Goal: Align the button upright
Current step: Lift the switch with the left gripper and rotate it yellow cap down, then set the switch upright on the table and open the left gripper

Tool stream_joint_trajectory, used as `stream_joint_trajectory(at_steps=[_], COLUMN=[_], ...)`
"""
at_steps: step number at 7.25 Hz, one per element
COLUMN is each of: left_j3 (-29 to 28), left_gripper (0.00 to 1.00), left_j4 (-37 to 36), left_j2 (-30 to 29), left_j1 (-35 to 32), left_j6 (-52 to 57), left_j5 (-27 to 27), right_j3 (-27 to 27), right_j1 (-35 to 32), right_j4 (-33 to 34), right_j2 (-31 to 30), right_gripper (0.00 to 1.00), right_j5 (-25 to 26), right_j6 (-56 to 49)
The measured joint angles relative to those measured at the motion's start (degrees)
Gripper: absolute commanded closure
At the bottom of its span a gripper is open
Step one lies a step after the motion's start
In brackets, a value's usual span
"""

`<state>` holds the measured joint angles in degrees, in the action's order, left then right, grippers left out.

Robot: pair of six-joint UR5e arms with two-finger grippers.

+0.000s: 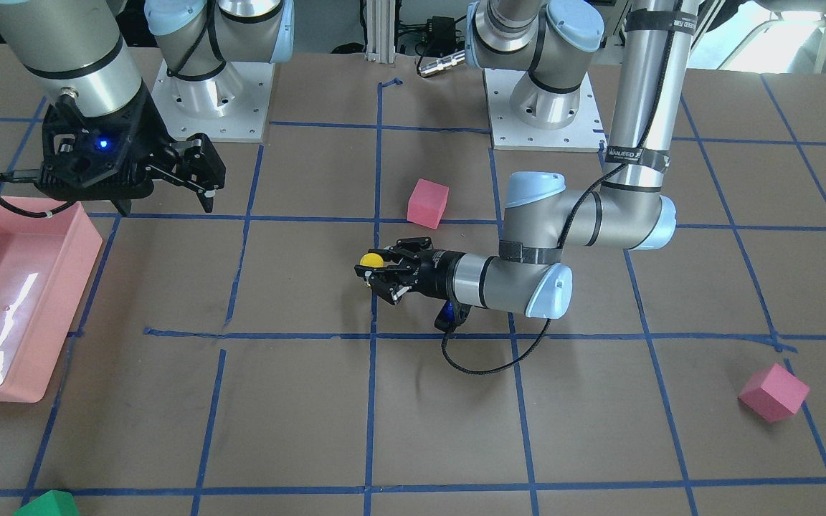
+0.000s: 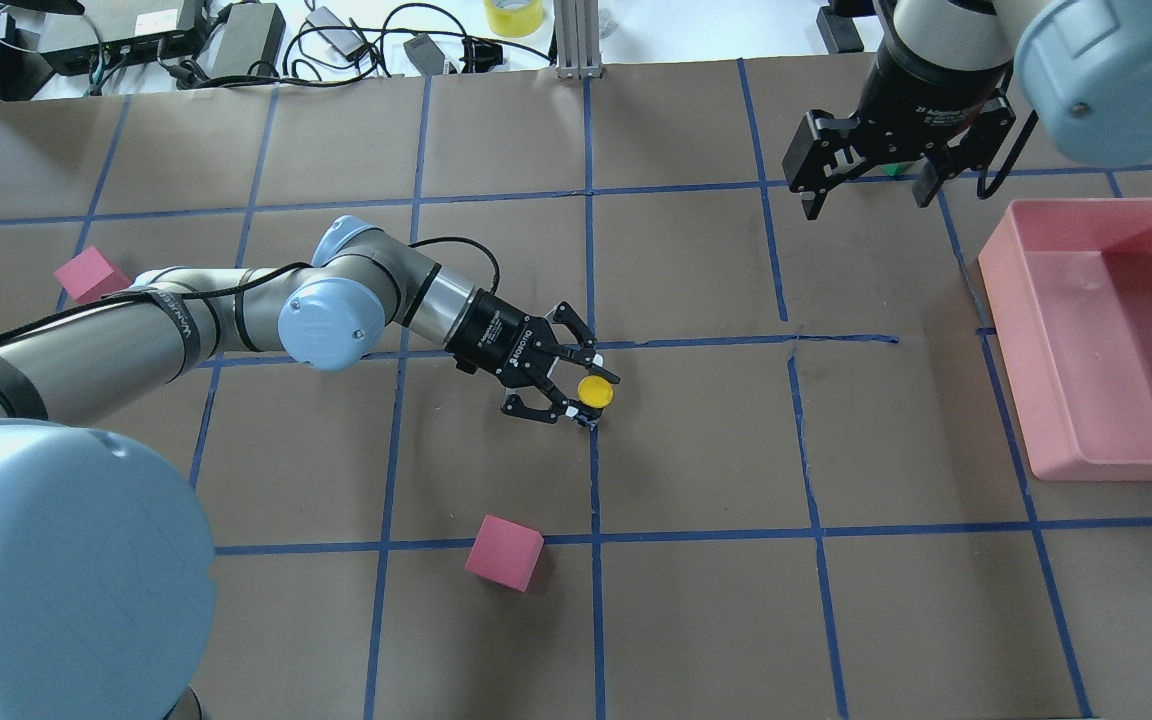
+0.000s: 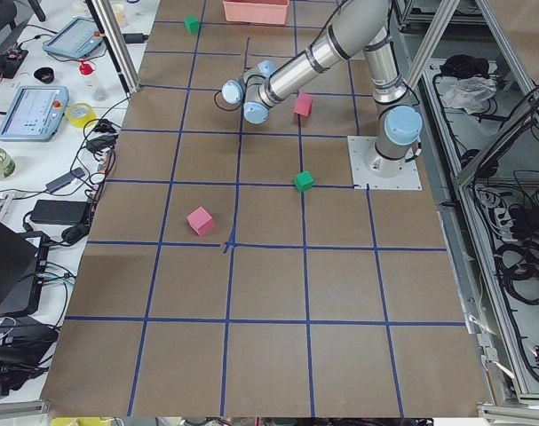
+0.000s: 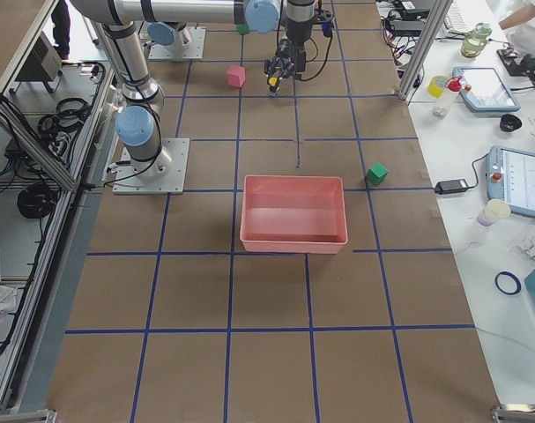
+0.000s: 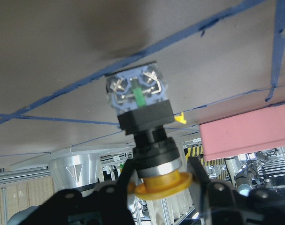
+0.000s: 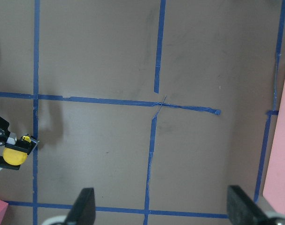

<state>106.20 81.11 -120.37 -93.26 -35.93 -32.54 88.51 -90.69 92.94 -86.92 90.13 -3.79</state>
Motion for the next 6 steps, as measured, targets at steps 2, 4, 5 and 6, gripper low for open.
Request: stream_joint_trajectory(at_steps=[2, 4, 5, 6], left_j3=[0.01, 0.04, 0.05, 0.05], left_gripper=[0.3, 0.17, 0.15, 0.11], left_j4=[0.01, 0.06, 0.3, 0.71], left_j2=[-0.24, -0.22, -0.18, -0.03], left_j1=[0.03, 1.01, 1.62, 1.93], left_j6=[-0.51, -0.6, -0.71, -0.88], left_j5=[-0.08, -0.7, -0.9, -0.99], right_j3=[0.0, 0.0, 0.0, 0.0], right_j1=[-0.01, 0.0, 0.01, 0.03], right_j4=[-0.01, 0.12, 0.14, 0.14], right_j2=[0.0, 0.0, 0.0, 0.0], right_gripper=[0.0, 0.0, 0.0, 0.0], right_j5=[-0.02, 0.03, 0.04, 0.04], right_j6=[-0.04, -0.13, -0.15, -0.16])
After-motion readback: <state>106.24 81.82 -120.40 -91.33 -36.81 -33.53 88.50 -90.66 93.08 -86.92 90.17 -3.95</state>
